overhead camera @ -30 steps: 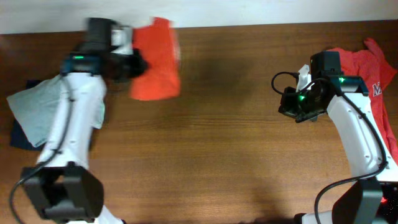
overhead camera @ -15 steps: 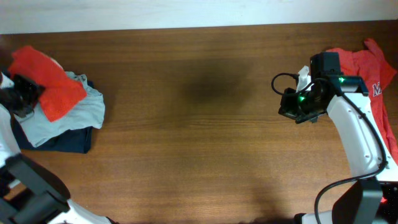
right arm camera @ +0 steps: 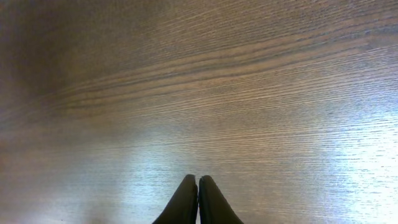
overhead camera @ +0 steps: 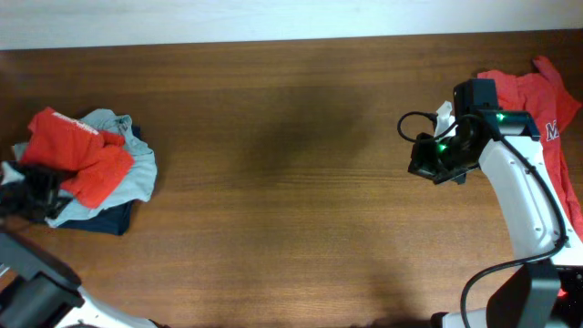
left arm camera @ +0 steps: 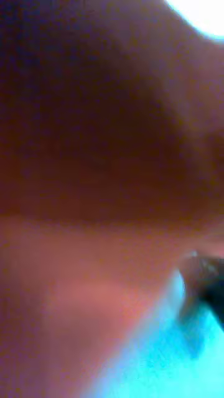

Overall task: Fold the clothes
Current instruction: 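Release the orange bundle on the stack and press it with the left gripper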

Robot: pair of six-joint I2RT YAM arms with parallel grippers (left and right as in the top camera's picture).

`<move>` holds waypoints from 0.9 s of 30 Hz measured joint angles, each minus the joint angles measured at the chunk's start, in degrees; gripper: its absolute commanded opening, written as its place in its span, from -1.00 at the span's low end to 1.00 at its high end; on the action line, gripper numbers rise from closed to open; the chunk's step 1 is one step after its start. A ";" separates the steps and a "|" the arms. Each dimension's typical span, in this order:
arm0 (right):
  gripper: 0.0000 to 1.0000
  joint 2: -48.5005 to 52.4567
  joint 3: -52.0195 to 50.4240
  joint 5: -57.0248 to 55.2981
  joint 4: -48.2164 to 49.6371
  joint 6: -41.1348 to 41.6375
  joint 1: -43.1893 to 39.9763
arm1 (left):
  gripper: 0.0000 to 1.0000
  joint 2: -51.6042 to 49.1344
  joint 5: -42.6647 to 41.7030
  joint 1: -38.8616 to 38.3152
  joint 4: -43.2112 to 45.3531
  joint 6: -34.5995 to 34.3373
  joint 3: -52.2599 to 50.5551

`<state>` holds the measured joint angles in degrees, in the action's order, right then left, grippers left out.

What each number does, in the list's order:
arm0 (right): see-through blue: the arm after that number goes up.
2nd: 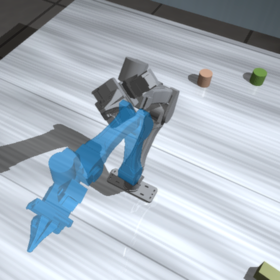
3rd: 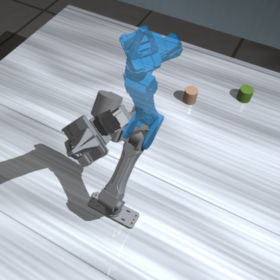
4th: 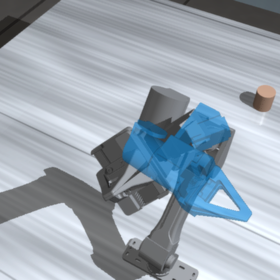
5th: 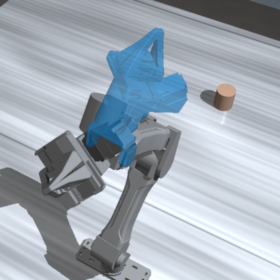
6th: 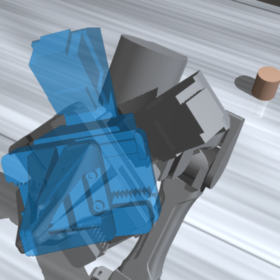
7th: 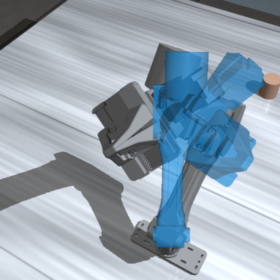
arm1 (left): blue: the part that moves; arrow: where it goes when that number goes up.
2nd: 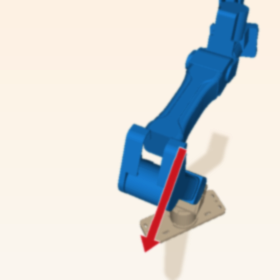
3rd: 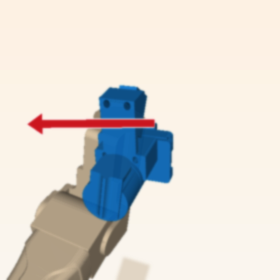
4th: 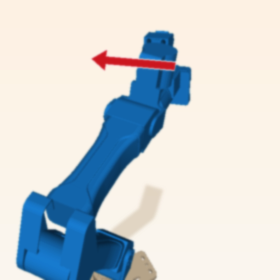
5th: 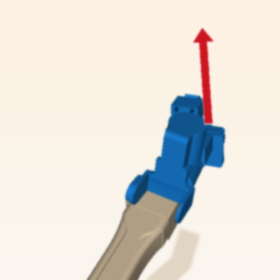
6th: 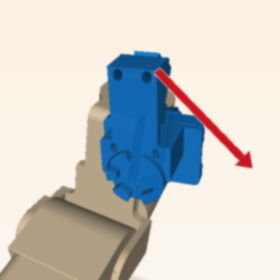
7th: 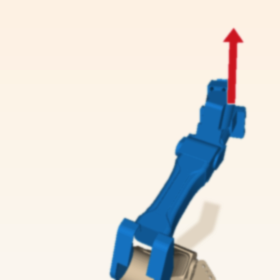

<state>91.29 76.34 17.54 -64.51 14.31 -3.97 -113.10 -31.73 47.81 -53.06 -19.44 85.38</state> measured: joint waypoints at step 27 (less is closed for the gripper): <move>-0.80 0.00 0.00 0.00 0.17 0.02 0.00 | -0.59 -1.05 27.74 -8.46 11.91 16.55 2.91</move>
<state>91.29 76.34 17.54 -64.34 14.33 -3.97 -114.15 -3.99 39.35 -41.15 -2.90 88.29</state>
